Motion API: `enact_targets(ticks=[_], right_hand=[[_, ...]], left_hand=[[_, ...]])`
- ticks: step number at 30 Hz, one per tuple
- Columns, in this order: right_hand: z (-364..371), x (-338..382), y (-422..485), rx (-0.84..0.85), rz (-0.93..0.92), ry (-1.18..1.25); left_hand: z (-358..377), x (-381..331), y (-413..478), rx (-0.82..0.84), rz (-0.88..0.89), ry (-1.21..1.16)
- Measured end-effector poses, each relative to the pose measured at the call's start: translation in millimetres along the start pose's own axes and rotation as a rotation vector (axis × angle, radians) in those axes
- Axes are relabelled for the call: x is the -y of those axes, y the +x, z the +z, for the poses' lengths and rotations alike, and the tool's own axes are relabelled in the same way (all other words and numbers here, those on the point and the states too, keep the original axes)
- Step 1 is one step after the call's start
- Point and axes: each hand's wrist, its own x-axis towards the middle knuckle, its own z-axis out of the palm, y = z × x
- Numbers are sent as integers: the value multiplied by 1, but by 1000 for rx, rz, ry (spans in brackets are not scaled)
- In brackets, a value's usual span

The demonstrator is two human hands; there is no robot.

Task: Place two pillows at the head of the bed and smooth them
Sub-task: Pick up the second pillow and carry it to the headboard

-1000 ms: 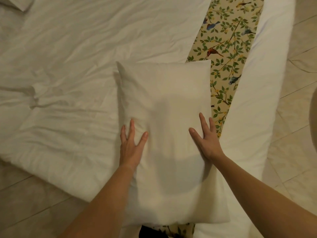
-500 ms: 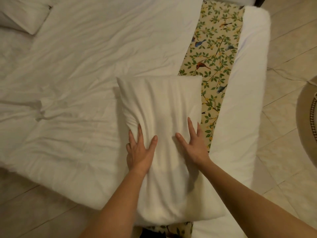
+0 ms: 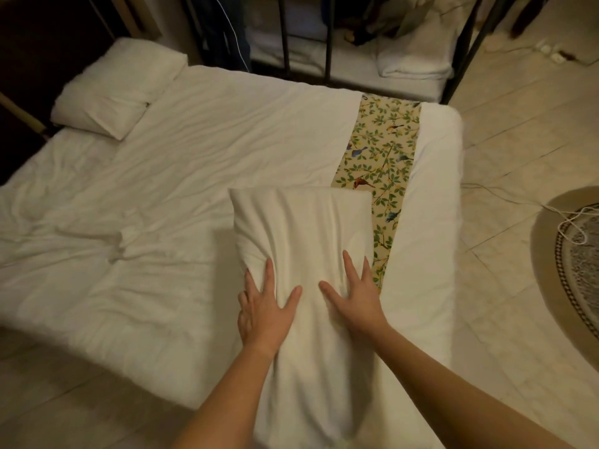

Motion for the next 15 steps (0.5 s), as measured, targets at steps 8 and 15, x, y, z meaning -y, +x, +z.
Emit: enact_targets(ticks=[8, 15], right_hand=[[-34, 34, -44, -17, -105, -46], [-43, 66, -69, -4, -166, -130]], left_hand=[[-44, -12, -52, -78, -26, -32], [-76, -5, -78, -161, -39, -69]])
